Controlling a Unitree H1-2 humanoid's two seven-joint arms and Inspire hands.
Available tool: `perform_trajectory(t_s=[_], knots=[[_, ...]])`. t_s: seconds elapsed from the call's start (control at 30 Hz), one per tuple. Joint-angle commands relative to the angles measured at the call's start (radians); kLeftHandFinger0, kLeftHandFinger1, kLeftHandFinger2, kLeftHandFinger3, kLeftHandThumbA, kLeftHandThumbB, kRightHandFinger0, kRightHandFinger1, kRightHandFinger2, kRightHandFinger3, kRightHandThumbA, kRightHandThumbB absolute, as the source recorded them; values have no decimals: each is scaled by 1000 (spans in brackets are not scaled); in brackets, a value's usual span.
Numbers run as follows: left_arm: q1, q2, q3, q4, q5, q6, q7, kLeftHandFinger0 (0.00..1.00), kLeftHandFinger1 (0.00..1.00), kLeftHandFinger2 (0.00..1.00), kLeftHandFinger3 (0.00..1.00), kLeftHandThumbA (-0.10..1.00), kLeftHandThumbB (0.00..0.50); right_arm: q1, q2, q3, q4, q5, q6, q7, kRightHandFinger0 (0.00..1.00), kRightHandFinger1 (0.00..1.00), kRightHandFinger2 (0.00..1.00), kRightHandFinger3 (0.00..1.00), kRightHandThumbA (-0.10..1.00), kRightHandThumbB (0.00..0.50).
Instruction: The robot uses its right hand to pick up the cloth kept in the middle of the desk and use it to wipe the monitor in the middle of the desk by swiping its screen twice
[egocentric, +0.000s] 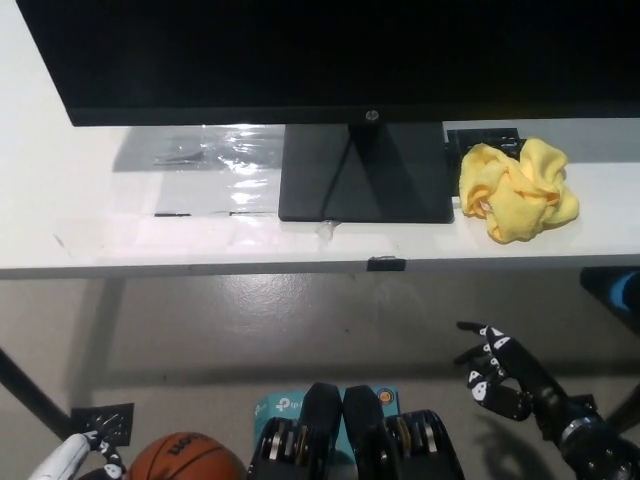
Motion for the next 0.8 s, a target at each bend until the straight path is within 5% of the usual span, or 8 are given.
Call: perform_trajectory(t_s=[0.0, 0.27, 0.43, 0.47, 0.67, 0.7, 0.73, 0.77], knots=[[8, 7, 16, -26, 9, 18, -13, 1000, 1000, 1000, 1000, 287, 500, 2, -14, -27, -116, -5, -10, 14, 464, 504, 648, 976, 171, 77], [30, 6, 13, -34, 24, 23, -15, 1000, 1000, 1000, 1000, 307, 500, -36, -50, -57, -406, 19, -3, 73, 432, 475, 633, 988, 102, 42], [29, 3, 21, -6, 17, 0, -10, 1000, 1000, 1000, 1000, 288, 500, -99, -61, -82, -544, 21, 80, 110, 383, 426, 588, 979, 135, 64], [31, 6, 15, -8, 27, -1, -7, 1000, 1000, 1000, 1000, 305, 500, -114, -65, -99, -564, 43, 57, 107, 295, 359, 569, 953, 117, 78], [36, 5, 19, -19, 22, 4, -17, 1000, 1000, 1000, 1000, 295, 500, -197, -81, -152, -596, 47, 60, 115, 354, 430, 619, 933, 113, 123], [36, 6, 17, -14, 27, -8, -10, 1000, 1000, 1000, 1000, 292, 500, -211, -84, -159, -596, 38, 82, 118, 377, 466, 651, 935, 89, 128], [37, 5, 23, -18, 18, 2, -16, 1000, 1000, 1000, 1000, 300, 500, -250, -108, -148, -574, -41, 117, 120, 541, 792, 957, 1000, 161, 175], [37, 4, 23, -17, 19, 3, -15, 1000, 1000, 1000, 1000, 298, 500, -265, -124, -139, -567, -67, 139, 133, 681, 976, 1000, 1000, 192, 191]])
